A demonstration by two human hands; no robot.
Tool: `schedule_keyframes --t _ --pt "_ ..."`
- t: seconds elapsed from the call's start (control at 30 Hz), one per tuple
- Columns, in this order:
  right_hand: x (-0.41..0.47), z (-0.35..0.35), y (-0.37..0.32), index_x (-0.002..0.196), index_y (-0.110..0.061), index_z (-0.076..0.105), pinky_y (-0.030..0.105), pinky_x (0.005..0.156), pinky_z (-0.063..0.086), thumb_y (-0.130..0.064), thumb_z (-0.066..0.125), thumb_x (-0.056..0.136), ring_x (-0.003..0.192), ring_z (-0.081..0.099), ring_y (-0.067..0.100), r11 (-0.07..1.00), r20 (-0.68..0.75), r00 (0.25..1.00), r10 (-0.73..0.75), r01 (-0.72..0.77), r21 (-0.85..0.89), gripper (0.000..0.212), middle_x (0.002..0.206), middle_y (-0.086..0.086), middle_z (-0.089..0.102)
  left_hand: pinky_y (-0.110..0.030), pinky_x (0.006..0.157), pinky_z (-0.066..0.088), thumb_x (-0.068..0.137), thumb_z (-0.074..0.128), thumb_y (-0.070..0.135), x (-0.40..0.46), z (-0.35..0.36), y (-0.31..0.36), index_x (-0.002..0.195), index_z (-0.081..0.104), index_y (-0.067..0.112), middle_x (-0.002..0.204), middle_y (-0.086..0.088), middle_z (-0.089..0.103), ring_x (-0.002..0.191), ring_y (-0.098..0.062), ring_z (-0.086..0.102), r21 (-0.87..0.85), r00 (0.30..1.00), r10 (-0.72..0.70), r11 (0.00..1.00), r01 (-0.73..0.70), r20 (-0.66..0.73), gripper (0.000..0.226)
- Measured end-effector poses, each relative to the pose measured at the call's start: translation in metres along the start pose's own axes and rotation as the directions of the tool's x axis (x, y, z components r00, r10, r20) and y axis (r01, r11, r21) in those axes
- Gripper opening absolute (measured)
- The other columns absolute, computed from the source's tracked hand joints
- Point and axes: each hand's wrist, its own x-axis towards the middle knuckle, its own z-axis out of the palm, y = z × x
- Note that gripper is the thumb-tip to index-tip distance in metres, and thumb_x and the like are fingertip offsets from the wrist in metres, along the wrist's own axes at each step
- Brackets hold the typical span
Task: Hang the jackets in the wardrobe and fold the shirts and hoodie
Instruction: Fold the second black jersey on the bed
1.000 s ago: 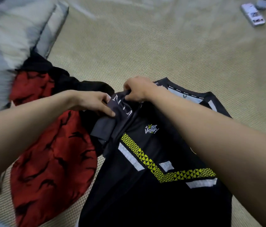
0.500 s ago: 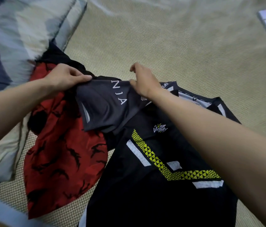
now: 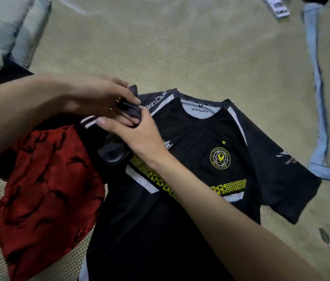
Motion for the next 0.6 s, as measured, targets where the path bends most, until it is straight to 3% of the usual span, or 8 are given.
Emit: schedule_keyframes --t 0.07,0.13,0.23,0.33,0.4,0.47,0.53,0.6 --pt "-0.017 -0.037 -0.008 0.118 -0.005 0.068 0.034 0.100 0.055 -0.013 0.082 0.079 0.104 0.071 0.011 0.993 -0.174 0.984 -0.042 0.060 0.099 0.042 0.111 0.004 0.076 -0.032 0.073 0.063 0.095 0.058 0.010 0.014 0.038 0.021 0.076 0.066 0.012 0.082 -0.014 0.074 0.080 -0.027 0.076 0.061 0.994 0.029 0.998 -0.036 0.108 0.021" --pt "-0.038 -0.089 -0.010 0.105 -0.005 0.073 0.031 0.089 0.055 -0.004 0.069 0.092 0.092 0.067 0.010 0.991 -0.293 0.953 -0.075 0.103 0.082 0.014 0.098 0.003 0.076 -0.039 0.085 0.062 0.100 0.053 0.012 0.029 0.074 0.042 0.085 0.069 0.010 0.080 -0.012 0.075 0.092 -0.030 0.076 0.090 0.986 0.079 0.992 -0.093 0.149 0.022" --pt "-0.068 -0.175 -0.002 0.100 -0.009 0.075 0.043 0.092 0.057 -0.014 0.065 0.096 0.099 0.072 0.021 0.994 -0.461 0.886 -0.044 0.086 0.071 0.011 0.101 0.009 0.078 -0.034 0.087 0.061 0.100 0.049 0.010 0.060 0.113 0.066 0.106 0.064 0.006 0.101 -0.016 0.076 0.092 -0.026 0.075 0.194 0.982 0.190 0.963 -0.188 0.007 0.017" --pt "-0.105 -0.260 0.011 0.102 -0.019 0.074 0.039 0.098 0.056 -0.024 0.064 0.098 0.107 0.072 0.018 0.996 -0.671 0.742 -0.013 0.068 0.056 0.012 0.107 0.000 0.078 -0.025 0.071 0.055 0.096 0.055 0.003 0.096 0.141 0.071 0.110 0.063 0.010 0.105 -0.013 0.071 0.084 -0.018 0.070 0.462 0.955 0.294 0.852 -0.245 -0.035 0.018" --pt "-0.132 -0.312 0.027 0.106 -0.022 0.071 0.034 0.098 0.055 -0.026 0.060 0.100 0.104 0.070 0.013 0.999 -0.802 0.596 -0.031 -0.010 -0.046 0.013 0.109 -0.005 0.075 -0.032 0.071 0.052 0.093 0.056 -0.002 0.123 0.160 0.061 0.109 0.063 0.009 0.108 -0.015 0.069 0.087 -0.022 0.064 0.635 0.956 0.292 0.741 -0.219 -0.011 0.021" --pt "-0.150 -0.354 0.049 0.120 -0.014 0.068 0.034 0.099 0.051 -0.024 0.055 0.103 0.110 0.067 0.020 0.975 -0.866 0.492 -0.087 -0.137 -0.176 0.023 0.117 0.002 0.072 -0.038 0.084 0.052 0.090 0.057 -0.002 0.151 0.178 0.051 0.112 0.064 0.005 0.113 -0.018 0.068 0.099 -0.030 0.064 0.802 0.956 0.295 0.569 -0.182 0.007 0.024" --pt "-0.157 -0.385 0.078 0.128 -0.005 0.062 0.034 0.095 0.044 -0.021 0.050 0.105 0.117 0.062 0.033 0.917 -0.866 0.495 -0.075 -0.306 -0.254 0.031 0.125 0.015 0.068 -0.037 0.090 0.047 0.089 0.060 0.004 0.172 0.197 0.046 0.126 0.059 0.004 0.123 -0.018 0.062 0.112 -0.035 0.060 0.918 0.953 0.301 0.367 -0.151 0.036 0.037" --pt "-0.156 -0.403 0.102 0.130 -0.004 0.059 0.034 0.090 0.040 -0.021 0.049 0.106 0.121 0.059 0.038 0.860 -0.836 0.549 -0.019 -0.417 -0.294 0.032 0.130 0.019 0.064 -0.039 0.098 0.041 0.089 0.062 0.018 0.191 0.211 0.047 0.139 0.048 0.014 0.136 -0.013 0.053 0.123 -0.035 0.053 0.979 0.951 0.306 0.170 -0.110 0.053 0.052"
